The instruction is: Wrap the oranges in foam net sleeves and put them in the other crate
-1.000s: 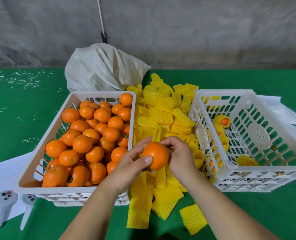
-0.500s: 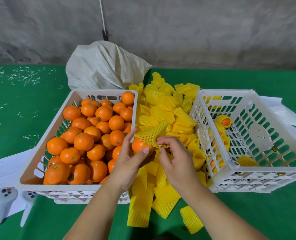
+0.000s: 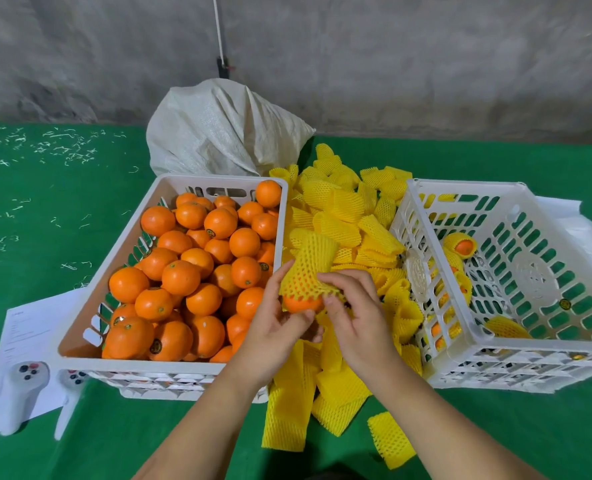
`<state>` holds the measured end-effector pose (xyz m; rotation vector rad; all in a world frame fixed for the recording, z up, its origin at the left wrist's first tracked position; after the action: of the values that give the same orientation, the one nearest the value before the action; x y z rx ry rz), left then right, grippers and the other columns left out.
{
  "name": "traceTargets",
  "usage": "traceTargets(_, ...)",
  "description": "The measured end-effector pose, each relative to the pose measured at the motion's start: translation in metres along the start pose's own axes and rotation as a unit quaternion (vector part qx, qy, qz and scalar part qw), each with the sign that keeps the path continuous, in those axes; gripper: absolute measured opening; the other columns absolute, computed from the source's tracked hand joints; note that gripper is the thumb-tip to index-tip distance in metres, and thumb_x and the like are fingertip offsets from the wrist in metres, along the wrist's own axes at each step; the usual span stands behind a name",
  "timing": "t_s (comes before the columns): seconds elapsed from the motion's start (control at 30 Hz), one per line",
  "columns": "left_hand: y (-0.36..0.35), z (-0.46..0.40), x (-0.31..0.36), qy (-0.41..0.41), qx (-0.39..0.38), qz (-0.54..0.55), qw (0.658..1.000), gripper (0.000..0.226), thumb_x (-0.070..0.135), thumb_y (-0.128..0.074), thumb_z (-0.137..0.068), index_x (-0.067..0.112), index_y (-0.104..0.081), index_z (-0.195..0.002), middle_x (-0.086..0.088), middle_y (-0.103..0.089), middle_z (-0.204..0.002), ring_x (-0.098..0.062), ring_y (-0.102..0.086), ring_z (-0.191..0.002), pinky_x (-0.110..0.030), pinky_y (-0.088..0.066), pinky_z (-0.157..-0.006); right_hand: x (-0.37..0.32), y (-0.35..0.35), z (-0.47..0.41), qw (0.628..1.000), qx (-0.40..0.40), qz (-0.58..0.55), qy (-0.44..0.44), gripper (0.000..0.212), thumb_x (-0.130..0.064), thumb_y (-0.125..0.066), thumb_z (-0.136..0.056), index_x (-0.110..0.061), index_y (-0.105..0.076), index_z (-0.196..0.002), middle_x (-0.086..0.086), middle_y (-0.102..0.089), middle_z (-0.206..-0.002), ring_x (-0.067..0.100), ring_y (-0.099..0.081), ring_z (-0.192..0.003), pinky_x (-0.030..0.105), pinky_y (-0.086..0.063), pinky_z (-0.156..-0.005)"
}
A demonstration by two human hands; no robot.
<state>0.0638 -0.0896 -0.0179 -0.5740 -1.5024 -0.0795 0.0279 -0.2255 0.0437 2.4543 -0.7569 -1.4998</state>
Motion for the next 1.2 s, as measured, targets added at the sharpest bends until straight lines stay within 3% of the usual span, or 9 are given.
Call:
traceTargets(0.13,0.009,0.003,-0.003,-0.016,0.095,-0.047,0.994,0.071,0.045,-0.086,-0.083,0.034,-0.055,-0.146,-0.027,-0.054,-0.079,-0.026,-0.047,-0.063,-0.037,-0.046,-0.057,-0.006,0.026,-0.011,0.994,0.028,0.098,0.048,0.037,0.002,-0.057,-0.092,-0.014,-0.07,-0.122,-0.009,-0.051,-0.114,-0.003,-0.053,-0.107,0.012,-0.044,-0.09)
traceTargets(0.23,0.015,0.008,0.011,-0.078,0.154,-0.028,0.985,0.064,0.037,-0.084,-0.082,0.025,-0.059,-0.139,-0.016,-0.068,-0.101,-0.033,-0.06,-0.082,-0.044,-0.051,-0.073,-0.013,0.02,-0.003,0.984,0.0,0.151,0.096,0.036,0.004,-0.061,-0.085,-0.009,-0.07,-0.117,-0.002,-0.051,-0.112,0.012,-0.056,-0.1,0.019,-0.047,-0.082)
traceTargets(0.33,0.021,0.01,0.019,-0.11,0.191,-0.046,0.974,0.062,0.036,-0.085,-0.08,0.021,-0.057,-0.134,-0.007,-0.07,-0.124,-0.028,-0.071,-0.108,-0.035,-0.06,-0.086,0.001,0.003,0.007,0.995,-0.001,0.099,0.006,0.037,0.007,-0.066,-0.087,-0.013,-0.064,-0.118,-0.001,-0.053,-0.109,0.005,-0.054,-0.1,0.019,-0.047,-0.082)
traceTargets(0.47,0.018,0.008,0.023,-0.111,0.176,-0.085,0.974,0.06,0.04,-0.086,-0.081,0.023,-0.056,-0.131,0.002,-0.069,-0.12,-0.018,-0.071,-0.105,-0.028,-0.057,-0.081,0.03,-0.012,0.011,0.985,-0.001,-0.051,-0.163,0.031,-0.006,-0.062,-0.096,-0.03,-0.055,-0.114,0.005,-0.063,-0.104,0.018,-0.06,-0.086,0.037,-0.047,-0.072)
traceTargets(0.63,0.025,0.004,0.017,-0.079,0.174,-0.042,0.981,0.059,0.039,-0.085,-0.08,0.025,-0.055,-0.129,-0.007,-0.071,-0.121,-0.028,-0.071,-0.109,-0.039,-0.059,-0.088,0.015,-0.018,0.006,0.98,-0.051,-0.136,-0.14,0.038,-0.034,-0.062,-0.095,-0.04,-0.056,-0.132,-0.008,-0.063,-0.131,0.014,-0.064,-0.118,0.036,-0.057,-0.092)
traceTargets(0.83,0.017,0.003,0.022,-0.109,0.115,-0.041,0.987,0.065,0.019,-0.076,-0.094,0.03,-0.048,-0.152,0.002,-0.063,-0.146,-0.024,-0.064,-0.13,-0.033,-0.058,-0.098,-0.002,0.01,-0.002,0.998,0.017,0.06,-0.013,0.032,-0.009,-0.06,-0.091,-0.01,-0.071,-0.121,0.0,-0.064,-0.112,0.008,-0.06,-0.101,0.028,-0.054,-0.081)
traceTargets(0.97,0.025,0.004,0.027,-0.128,0.165,-0.061,0.976,0.057,0.017,-0.072,-0.091,0.034,-0.059,-0.144,0.003,-0.069,-0.137,-0.017,-0.067,-0.126,-0.025,-0.056,-0.096,-0.026,-0.01,0.016,0.991,-0.012,0.103,0.082,0.024,-0.013,-0.058,-0.088,-0.009,-0.068,-0.11,0.002,-0.061,-0.106,0.011,-0.059,-0.096,0.015,-0.047,-0.082)
traceTargets(1.1,0.022,0.001,0.021,-0.104,0.117,-0.07,0.985,0.062,0.023,-0.074,-0.095,0.036,-0.052,-0.151,0.003,-0.063,-0.146,-0.019,-0.062,-0.134,-0.031,-0.054,-0.105,-0.012,-0.019,0.016,0.995,-0.056,0.081,0.008,0.023,-0.015,-0.064,-0.084,-0.017,-0.058,-0.107,-0.004,-0.051,-0.11,0.011,-0.053,-0.1,0.028,-0.049,-0.083)
traceTargets(1.2,0.015,-0.001,0.008,-0.074,0.058,-0.095,0.991,0.072,0.016,-0.072,-0.099,0.032,-0.038,-0.16,0.006,-0.065,-0.14,-0.019,-0.062,-0.127,-0.039,-0.056,-0.103,-0.002,-0.006,0.005,0.997,-0.033,0.068,-0.035,0.038,-0.008,-0.071,-0.081,-0.025,-0.045,-0.104,-0.007,-0.043,-0.107,0.006,-0.045,-0.093,0.024,-0.044,-0.074)
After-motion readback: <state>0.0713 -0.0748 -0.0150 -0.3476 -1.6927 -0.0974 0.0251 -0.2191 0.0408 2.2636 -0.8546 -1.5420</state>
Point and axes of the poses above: each hand's wrist, its own z-axis away from the middle knuckle, its own y-axis out of the back of the hand, x = y × z, the point moved 9 cm from there along -z, towards the middle knuckle
